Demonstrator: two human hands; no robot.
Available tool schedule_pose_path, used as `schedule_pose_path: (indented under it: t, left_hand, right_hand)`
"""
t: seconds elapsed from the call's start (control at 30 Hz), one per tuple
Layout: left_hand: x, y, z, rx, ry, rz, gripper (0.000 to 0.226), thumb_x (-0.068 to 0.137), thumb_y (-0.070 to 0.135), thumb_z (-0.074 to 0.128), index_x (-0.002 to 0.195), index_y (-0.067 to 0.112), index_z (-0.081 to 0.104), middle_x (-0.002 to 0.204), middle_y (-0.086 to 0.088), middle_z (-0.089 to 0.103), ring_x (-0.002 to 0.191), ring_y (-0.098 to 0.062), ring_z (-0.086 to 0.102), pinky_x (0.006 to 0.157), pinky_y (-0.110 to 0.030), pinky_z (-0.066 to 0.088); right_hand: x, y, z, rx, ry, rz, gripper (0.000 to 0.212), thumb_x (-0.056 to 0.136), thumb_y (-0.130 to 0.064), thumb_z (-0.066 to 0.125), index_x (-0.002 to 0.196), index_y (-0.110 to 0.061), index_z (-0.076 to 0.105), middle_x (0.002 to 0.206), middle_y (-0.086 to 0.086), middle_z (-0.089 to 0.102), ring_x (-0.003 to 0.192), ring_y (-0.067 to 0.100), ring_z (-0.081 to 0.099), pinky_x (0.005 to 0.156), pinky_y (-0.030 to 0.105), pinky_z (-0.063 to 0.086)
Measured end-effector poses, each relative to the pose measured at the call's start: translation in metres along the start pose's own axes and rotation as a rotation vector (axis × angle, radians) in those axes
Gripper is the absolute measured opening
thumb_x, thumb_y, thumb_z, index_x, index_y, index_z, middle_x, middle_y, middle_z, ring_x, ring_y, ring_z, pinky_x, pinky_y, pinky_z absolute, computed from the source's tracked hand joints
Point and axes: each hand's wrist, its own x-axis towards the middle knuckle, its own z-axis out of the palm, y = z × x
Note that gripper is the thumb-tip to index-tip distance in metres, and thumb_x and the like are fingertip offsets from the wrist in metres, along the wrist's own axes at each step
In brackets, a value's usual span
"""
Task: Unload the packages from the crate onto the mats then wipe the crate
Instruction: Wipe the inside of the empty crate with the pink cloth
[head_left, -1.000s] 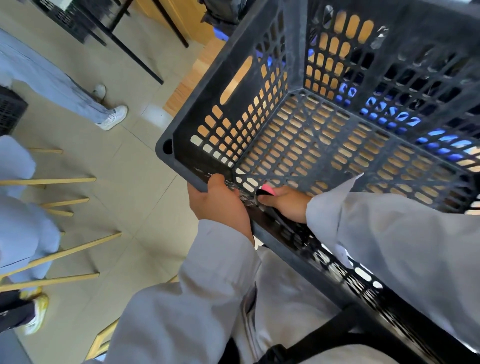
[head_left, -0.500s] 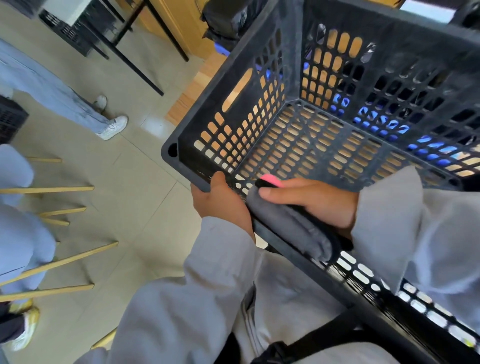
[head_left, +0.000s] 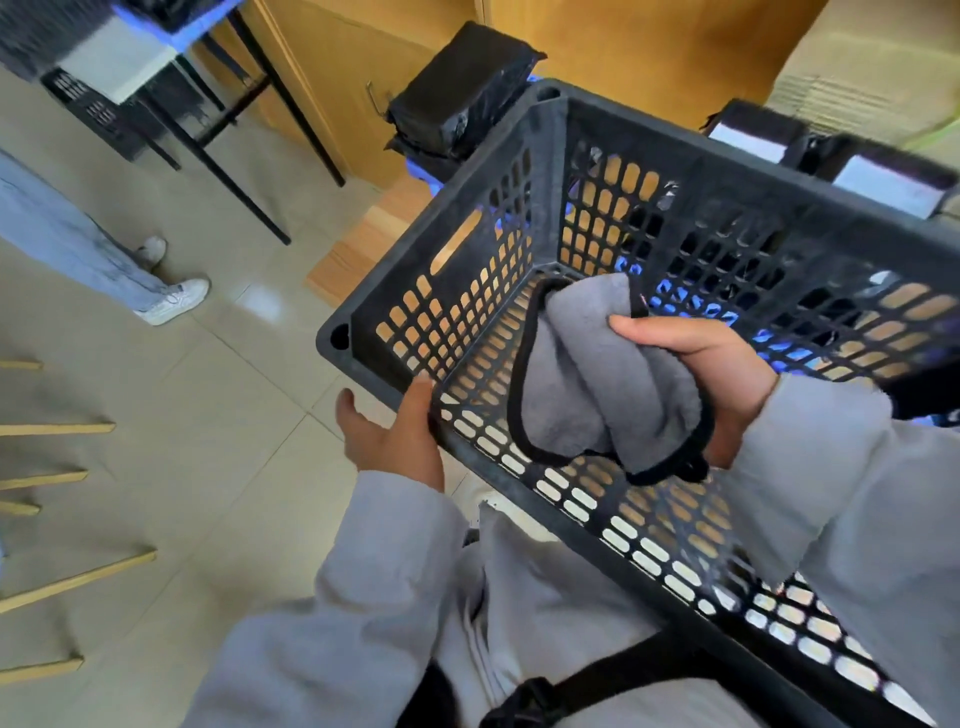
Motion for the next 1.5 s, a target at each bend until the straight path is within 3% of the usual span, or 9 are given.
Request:
schedule_pose_path:
  t: [0.17,0.27,0.43,0.57,0.83,1.07,1.23,1.37,1.5]
  left_hand:
    - [-0.017,0.034,-0.021,0.018,-0.222,0.719,0.037,0.082,0.034,0.068,0.118,0.036,0.059,0.124,0.011,0.059,0.111,-0.002,0.057,0.096,-0.022,0.045]
    - [-0.009,0.057,-0.009,0.181,-0.636,0.646,0.024,0.084,0.021,0.073,0.105,0.032,0.067,0.099,0.012,0.067,0.082,0.008,0.061,0.074,-0.007,0.046]
    - [0.014,0.060,0.009,0.296,-0.700,0.651,0.018,0.080,0.023,0.076,0.082,0.038,0.065,0.062,0.017,0.060,0.062,0.002,0.056,0.066,-0.011,0.045]
    - [0.024,0.062,0.014,0.462,-0.704,0.645,0.011,0.087,0.024,0.066,0.084,0.033,0.061,0.075,0.001,0.062,0.070,-0.014,0.059,0.073,-0.033,0.050]
    - [0.012,0.065,0.026,0.485,-0.826,0.604,0.026,0.086,0.022,0.067,0.102,0.037,0.053,0.085,0.006,0.065,0.073,-0.005,0.062,0.066,-0.026,0.056]
    - [0.019,0.052,0.021,0.702,-0.933,1.111,0.031,0.082,0.017,0.058,0.111,0.019,0.066,0.098,0.003,0.062,0.089,-0.016,0.057,0.076,-0.022,0.046]
    - [0.019,0.043,0.017,0.860,-1.106,1.372,0.030,0.080,0.028,0.048,0.094,0.010,0.068,0.099,-0.001,0.065,0.097,-0.023,0.056,0.078,-0.026,0.042]
    - [0.017,0.042,0.005,0.628,-1.326,1.152,0.025,0.087,0.012,0.062,0.110,0.013,0.073,0.115,0.003,0.069,0.107,-0.006,0.059,0.093,-0.013,0.043]
    - [0.028,0.051,-0.007,0.405,-1.010,1.100,0.024,0.088,0.009,0.057,0.100,0.020,0.075,0.095,0.010,0.072,0.090,0.000,0.063,0.078,-0.009,0.047]
  right_hand:
    - [0.006,0.011,0.005,0.008,-0.070,-0.074,0.046,0.088,-0.009,0.049,0.128,-0.023,0.064,0.125,0.012,0.068,0.113,0.029,0.066,0.094,0.044,0.054]
    - [0.012,0.014,0.010,-0.053,-0.145,-0.096,0.054,0.090,-0.006,0.048,0.142,-0.018,0.050,0.139,0.016,0.058,0.128,0.035,0.055,0.107,0.051,0.044]
    - [0.017,0.008,0.021,-0.075,0.033,-0.128,0.044,0.090,-0.013,0.051,0.133,-0.017,0.059,0.124,0.015,0.068,0.115,0.032,0.065,0.094,0.046,0.054]
    - [0.026,0.016,0.026,-0.333,0.382,-0.303,0.021,0.098,-0.009,0.053,0.113,-0.013,0.067,0.108,0.013,0.073,0.112,0.033,0.066,0.095,0.041,0.055]
    - [0.058,0.036,0.044,-0.744,0.812,-0.641,0.038,0.100,-0.016,0.050,0.089,-0.050,0.062,0.085,-0.028,0.069,0.086,-0.008,0.064,0.082,0.023,0.049]
    - [0.059,0.029,0.047,0.069,0.471,-0.376,0.024,0.098,-0.030,0.051,0.105,-0.013,0.066,0.090,0.009,0.068,0.077,0.023,0.066,0.072,0.034,0.054]
    - [0.062,0.033,0.043,0.056,0.584,-0.245,0.013,0.088,-0.019,0.067,0.097,-0.008,0.065,0.076,0.009,0.063,0.062,0.022,0.064,0.063,0.030,0.053]
    - [0.070,0.022,0.019,-0.048,0.714,-0.109,0.020,0.092,-0.020,0.066,0.104,-0.004,0.064,0.074,0.009,0.065,0.062,0.023,0.063,0.061,0.034,0.052]
    - [0.080,0.009,-0.021,-0.587,0.657,0.008,0.031,0.086,-0.019,0.074,0.116,-0.013,0.066,0.105,0.015,0.072,0.097,0.032,0.069,0.094,0.048,0.053]
